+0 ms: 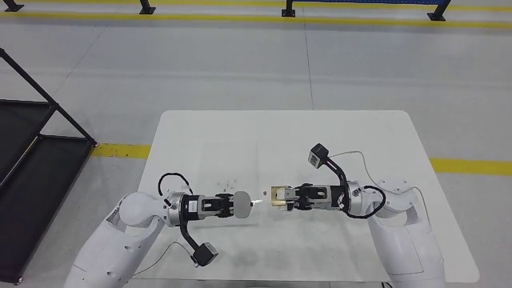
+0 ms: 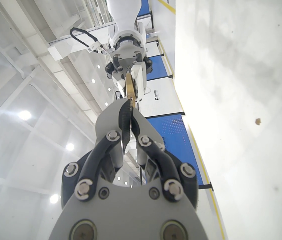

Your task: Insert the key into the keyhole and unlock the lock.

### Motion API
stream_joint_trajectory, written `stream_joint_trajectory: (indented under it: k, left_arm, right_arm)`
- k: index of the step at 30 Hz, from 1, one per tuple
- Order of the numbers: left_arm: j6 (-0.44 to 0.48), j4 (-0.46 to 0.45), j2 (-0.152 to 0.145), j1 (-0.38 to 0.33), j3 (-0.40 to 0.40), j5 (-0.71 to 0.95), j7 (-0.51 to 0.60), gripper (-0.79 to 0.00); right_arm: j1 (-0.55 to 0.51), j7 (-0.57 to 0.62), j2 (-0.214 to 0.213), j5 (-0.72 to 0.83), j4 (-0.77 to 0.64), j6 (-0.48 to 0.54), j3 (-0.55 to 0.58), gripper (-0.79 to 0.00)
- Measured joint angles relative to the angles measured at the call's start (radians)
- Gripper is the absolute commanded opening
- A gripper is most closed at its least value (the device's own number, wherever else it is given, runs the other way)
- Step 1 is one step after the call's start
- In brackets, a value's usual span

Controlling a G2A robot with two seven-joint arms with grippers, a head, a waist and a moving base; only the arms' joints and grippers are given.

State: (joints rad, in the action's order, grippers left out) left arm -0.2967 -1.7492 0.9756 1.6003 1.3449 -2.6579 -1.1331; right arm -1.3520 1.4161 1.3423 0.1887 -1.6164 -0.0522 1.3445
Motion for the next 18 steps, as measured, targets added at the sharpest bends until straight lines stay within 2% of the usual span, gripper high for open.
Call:
stream_joint_trajectory:
  k: [18]
  left_arm:
    - [-0.037, -0.001, -0.007, -0.011, -0.029, 0.013, -0.010, -0.785]
  right_arm:
    - [0.023, 0.016, -0.031, 0.042, 0.025, 0.035, -0.050, -0.785]
